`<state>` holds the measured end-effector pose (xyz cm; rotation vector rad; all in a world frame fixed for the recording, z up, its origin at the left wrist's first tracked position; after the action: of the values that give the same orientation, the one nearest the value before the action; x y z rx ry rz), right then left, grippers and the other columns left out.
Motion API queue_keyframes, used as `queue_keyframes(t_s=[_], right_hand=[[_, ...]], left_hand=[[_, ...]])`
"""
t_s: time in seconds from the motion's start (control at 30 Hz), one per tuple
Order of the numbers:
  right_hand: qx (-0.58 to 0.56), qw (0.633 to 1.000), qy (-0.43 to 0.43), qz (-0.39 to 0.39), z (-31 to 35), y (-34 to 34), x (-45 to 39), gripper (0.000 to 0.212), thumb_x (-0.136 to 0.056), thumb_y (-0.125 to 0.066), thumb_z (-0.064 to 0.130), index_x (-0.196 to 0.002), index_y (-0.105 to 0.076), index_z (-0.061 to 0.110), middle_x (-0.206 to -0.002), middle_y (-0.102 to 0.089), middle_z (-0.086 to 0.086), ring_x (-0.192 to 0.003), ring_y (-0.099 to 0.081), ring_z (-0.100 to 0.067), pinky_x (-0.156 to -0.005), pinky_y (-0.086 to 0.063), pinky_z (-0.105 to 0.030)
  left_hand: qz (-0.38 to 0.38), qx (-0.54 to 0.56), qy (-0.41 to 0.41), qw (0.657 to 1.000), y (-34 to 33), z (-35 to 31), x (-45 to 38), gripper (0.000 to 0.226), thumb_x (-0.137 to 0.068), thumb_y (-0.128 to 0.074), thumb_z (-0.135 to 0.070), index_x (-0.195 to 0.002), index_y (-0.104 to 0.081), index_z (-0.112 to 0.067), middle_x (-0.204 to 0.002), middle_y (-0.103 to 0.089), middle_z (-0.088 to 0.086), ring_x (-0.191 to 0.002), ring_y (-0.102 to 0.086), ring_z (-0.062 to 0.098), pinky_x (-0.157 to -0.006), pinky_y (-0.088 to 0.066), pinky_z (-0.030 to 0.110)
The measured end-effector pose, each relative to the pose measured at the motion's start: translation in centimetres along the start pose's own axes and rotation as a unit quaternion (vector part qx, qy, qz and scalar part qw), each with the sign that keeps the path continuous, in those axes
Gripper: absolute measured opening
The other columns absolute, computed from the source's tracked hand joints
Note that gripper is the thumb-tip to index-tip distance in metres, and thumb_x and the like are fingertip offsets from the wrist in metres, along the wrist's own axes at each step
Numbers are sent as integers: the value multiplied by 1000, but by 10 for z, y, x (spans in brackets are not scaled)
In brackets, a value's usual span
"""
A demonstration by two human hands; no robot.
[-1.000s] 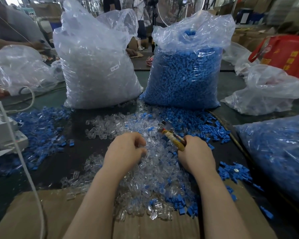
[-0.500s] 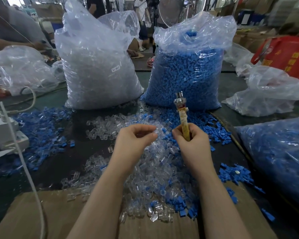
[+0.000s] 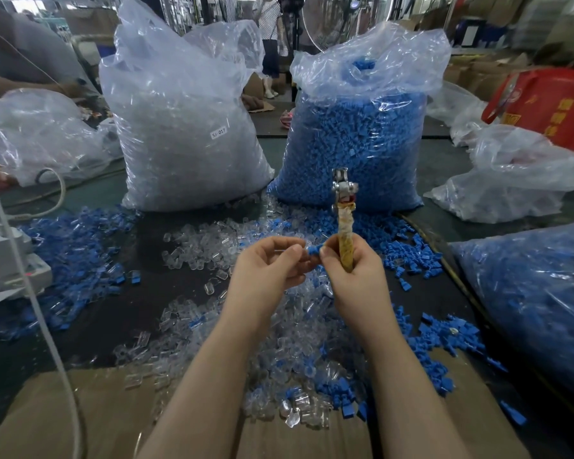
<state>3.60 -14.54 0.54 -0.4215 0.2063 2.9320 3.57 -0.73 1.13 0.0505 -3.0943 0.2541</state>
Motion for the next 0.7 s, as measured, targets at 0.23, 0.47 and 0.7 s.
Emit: queue_keyframes(t_s=[0.23, 0.47, 0.7], right_hand=[[0, 1000, 26, -7, 4, -4, 3, 17, -96, -62, 15, -83, -57, 25, -80, -61, 1, -64, -53, -1, -60, -44, -11], [-13, 998, 48, -30, 9, -6, 4, 17, -96, -62, 14, -82, -57, 23, -73, -59, 4, -62, -51, 0, -57, -42, -12], [3, 996, 70, -46, 11, -6, 7, 15, -95, -63, 16, -83, -55, 20, -60, -53, 21, -53, -47, 1, -52, -38, -12]], left_hand=[[-66, 51, -4, 997, 3, 0, 1, 8, -87, -69, -6, -86, -74, -12, -69, -71, -3, -64, -63, 6, -64, -53, 20], [-48, 97, 27, 994, -4, 0, 3, 5, -83, -70, 0, -82, -70, -5, -72, -73, 11, -65, -70, 13, -60, -57, 21], [-58, 124, 37, 990, -8, 2, 4, 7, -80, -72, -1, -77, -73, -7, -77, -74, 12, -73, -70, 16, -70, -56, 25]])
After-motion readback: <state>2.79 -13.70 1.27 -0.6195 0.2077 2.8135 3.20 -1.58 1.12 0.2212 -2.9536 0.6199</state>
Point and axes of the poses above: each hand's wrist, its own x-axis away from the middle knuckle, its own y-axis out of the back of the hand, z = x × y, the point moved 4 cm from there along -x, towards the middle knuckle
